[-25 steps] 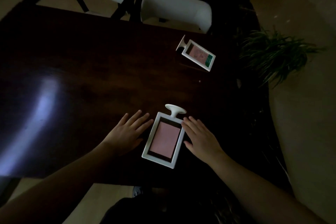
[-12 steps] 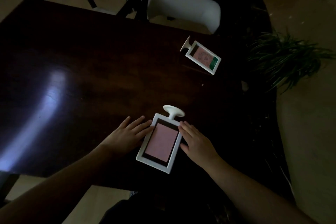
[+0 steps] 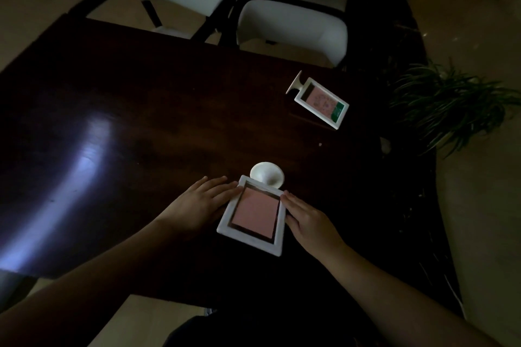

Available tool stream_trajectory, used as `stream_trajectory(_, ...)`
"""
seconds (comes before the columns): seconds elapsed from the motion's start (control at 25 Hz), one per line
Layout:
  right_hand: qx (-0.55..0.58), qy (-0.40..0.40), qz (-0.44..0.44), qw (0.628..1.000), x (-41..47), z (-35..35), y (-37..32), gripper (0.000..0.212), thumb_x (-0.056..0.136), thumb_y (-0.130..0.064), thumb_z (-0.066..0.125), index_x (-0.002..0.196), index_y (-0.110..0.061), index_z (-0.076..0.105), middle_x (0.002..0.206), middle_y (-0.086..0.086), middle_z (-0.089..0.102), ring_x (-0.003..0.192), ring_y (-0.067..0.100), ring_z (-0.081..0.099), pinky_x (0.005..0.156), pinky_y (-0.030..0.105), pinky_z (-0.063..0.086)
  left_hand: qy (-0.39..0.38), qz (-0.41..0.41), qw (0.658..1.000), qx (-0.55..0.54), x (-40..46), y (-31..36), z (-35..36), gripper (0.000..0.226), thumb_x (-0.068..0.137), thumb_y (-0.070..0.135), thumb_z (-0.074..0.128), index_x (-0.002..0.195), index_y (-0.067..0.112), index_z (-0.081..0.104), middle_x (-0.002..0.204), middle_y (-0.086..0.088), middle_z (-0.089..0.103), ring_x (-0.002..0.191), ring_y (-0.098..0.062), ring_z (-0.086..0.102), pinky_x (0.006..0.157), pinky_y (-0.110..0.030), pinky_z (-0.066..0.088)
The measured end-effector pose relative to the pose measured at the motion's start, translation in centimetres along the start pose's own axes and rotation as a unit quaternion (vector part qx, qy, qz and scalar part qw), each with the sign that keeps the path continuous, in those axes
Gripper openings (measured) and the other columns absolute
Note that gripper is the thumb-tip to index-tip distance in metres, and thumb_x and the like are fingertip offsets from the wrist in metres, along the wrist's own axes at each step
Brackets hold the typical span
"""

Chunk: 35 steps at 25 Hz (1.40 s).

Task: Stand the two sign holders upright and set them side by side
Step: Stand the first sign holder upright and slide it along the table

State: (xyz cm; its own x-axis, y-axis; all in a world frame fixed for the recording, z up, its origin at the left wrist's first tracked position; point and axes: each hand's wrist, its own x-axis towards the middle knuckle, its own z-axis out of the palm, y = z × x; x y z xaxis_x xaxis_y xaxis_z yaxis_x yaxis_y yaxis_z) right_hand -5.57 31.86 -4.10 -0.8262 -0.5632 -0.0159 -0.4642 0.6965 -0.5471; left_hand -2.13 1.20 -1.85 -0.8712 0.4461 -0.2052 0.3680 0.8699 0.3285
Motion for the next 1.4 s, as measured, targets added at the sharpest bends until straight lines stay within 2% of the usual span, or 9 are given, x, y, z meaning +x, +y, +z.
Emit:
stream_trajectory(0.08, 0.025, 0.022, 0.010, 0.999, 0.5, -0.2, -0.4, 0.048, 0.098, -0.013, 0.057, 0.144, -0.012, 0.046, 0.149, 0.007, 0.047, 0.136, 0.020, 0.043, 0.109, 0.037, 0.039, 0.028, -0.010, 0.999, -0.026, 0.1, 0.1, -0.5, 0.082, 0.088, 0.073, -0.004, 0.154, 0.032, 0.021, 0.159, 0.005, 0.031, 0.147, -0.020, 0.022, 0.120, -0.045, 0.014)
stream_trajectory(0.2, 0.053, 0.050, 0.047, 0.996, 1.3, -0.4, -0.9, 0.042, 0.098, -0.013, 0.054, 0.141, -0.013, 0.052, 0.143, 0.007, 0.054, 0.130, 0.020, 0.050, 0.104, 0.026, 0.036, 0.082, -0.017, 0.994, -0.066, 0.5, 0.4, -0.8, 0.056, 0.099, 0.050, 0.035, 0.149, 0.023, 0.040, 0.145, -0.002, 0.051, 0.134, -0.024, 0.043, 0.114, -0.048, 0.029)
stream_trajectory(0.36, 0.097, 0.082, 0.088, 0.988, 2.6, -0.7, -1.2, 0.026, 0.099, -0.022, 0.054, 0.121, -0.017, 0.067, 0.115, -0.001, 0.071, 0.104, 0.014, 0.065, 0.081, 0.004, 0.039, 0.135, -0.034, 0.985, -0.102, 1.5, 0.9, -1.6, 0.049, 0.101, 0.047, 0.030, 0.127, 0.019, 0.060, 0.119, -0.001, 0.067, 0.105, -0.021, 0.056, 0.092, -0.042, 0.047)
stream_trajectory(0.52, 0.087, 0.116, 0.105, 0.984, 3.5, -0.5, -1.5, 0.014, 0.095, -0.017, 0.061, 0.099, -0.011, 0.072, 0.092, 0.006, 0.074, 0.083, 0.023, 0.068, 0.066, 0.027, 0.047, 0.140, -0.086, 0.979, -0.122, 2.3, 1.6, -1.6, 0.040, 0.101, 0.043, 0.032, 0.105, 0.017, 0.062, 0.100, -0.003, 0.068, 0.091, -0.023, 0.053, 0.080, -0.041, 0.046)
stream_trajectory(0.72, 0.098, 0.124, 0.129, 0.979, 3.7, -0.1, -1.2, 0.014, 0.095, -0.016, 0.059, 0.099, -0.013, 0.072, 0.091, 0.003, 0.074, 0.082, 0.020, 0.067, 0.065, 0.024, 0.042, 0.161, -0.096, 0.973, -0.134, 2.9, 1.9, -1.1, 0.030, 0.103, 0.035, 0.040, 0.101, 0.014, 0.062, 0.095, -0.004, 0.066, 0.088, -0.025, 0.053, 0.077, -0.041, 0.045)
stream_trajectory(0.92, 0.097, 0.126, 0.129, 0.979, 3.7, 0.1, -1.1, 0.015, 0.096, -0.016, 0.059, 0.102, -0.012, 0.072, 0.092, 0.005, 0.074, 0.082, 0.021, 0.068, 0.065, 0.024, 0.042, 0.177, -0.101, 0.969, -0.142, 3.1, 2.0, -0.6, 0.042, 0.100, 0.047, 0.029, 0.099, 0.017, 0.060, 0.089, 0.001, 0.060, 0.081, -0.019, 0.050, 0.070, -0.038, 0.045)
stream_trajectory(1.08, 0.125, 0.117, 0.122, 0.978, 3.3, 0.2, -1.0, 0.019, 0.097, -0.024, 0.059, 0.109, -0.013, 0.069, 0.095, 0.003, 0.074, 0.087, 0.019, 0.068, 0.068, 0.026, 0.046, 0.185, -0.130, 0.959, -0.174, 3.0, 2.3, 0.2, 0.043, 0.097, 0.053, 0.029, 0.106, 0.021, 0.058, 0.098, 0.005, 0.059, 0.088, -0.014, 0.048, 0.074, -0.035, 0.043)
stream_trajectory(1.2, 0.179, 0.078, 0.146, 0.970, 2.6, 0.5, -0.9, 0.033, 0.097, -0.038, 0.057, 0.123, -0.018, 0.063, 0.113, 0.000, 0.071, 0.106, 0.013, 0.065, 0.086, 0.036, 0.054, 0.184, -0.167, 0.945, -0.211, 2.5, 3.2, 1.3, 0.047, 0.095, 0.057, 0.038, 0.126, 0.024, 0.050, 0.117, 0.008, 0.056, 0.103, -0.011, 0.047, 0.083, -0.031, 0.042)
stream_trajectory(1.4, 0.086, 0.062, 0.171, 0.979, 1.0, 1.7, -0.4, 0.047, 0.097, -0.046, 0.050, 0.133, -0.017, 0.056, 0.132, 0.004, 0.060, 0.122, 0.018, 0.054, 0.095, 0.031, 0.045, 0.166, -0.238, 0.942, -0.171, 0.9, 5.5, 4.3, 0.062, 0.092, 0.057, 0.051, 0.141, 0.020, 0.040, 0.146, -0.003, 0.044, 0.146, -0.025, 0.022, 0.114, -0.047, 0.032)
